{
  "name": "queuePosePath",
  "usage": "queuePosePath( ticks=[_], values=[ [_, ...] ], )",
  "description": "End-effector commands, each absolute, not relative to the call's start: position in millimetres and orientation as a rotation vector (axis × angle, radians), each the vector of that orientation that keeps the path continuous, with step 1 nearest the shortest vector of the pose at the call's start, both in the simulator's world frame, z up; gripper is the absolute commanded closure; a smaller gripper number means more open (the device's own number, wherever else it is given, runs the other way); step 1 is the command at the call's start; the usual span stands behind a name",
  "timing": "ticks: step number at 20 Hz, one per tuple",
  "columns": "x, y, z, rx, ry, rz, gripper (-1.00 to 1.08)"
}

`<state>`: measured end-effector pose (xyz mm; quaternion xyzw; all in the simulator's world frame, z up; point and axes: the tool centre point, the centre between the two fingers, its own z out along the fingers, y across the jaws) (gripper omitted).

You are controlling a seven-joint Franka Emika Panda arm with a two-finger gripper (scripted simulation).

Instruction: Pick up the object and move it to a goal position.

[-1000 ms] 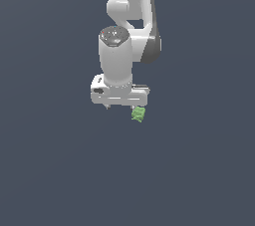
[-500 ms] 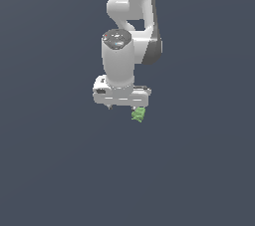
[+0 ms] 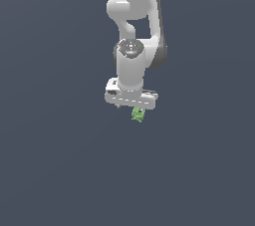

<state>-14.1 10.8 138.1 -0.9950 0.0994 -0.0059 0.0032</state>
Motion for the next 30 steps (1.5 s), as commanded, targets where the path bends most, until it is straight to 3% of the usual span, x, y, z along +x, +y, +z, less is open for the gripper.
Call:
queuePosePath(
  ticks=[1,13,22,30],
  values=[
    [-22,22,126,-3.115,0.368,-0.014,-0.92],
    [-51,54,93,-3.094,0.542,-0.001,-0.92],
    [-54,57,87,-3.092,0.553,0.001,-0.92],
    [-55,57,54,-3.092,0.558,0.0,-0.92]
  ],
)
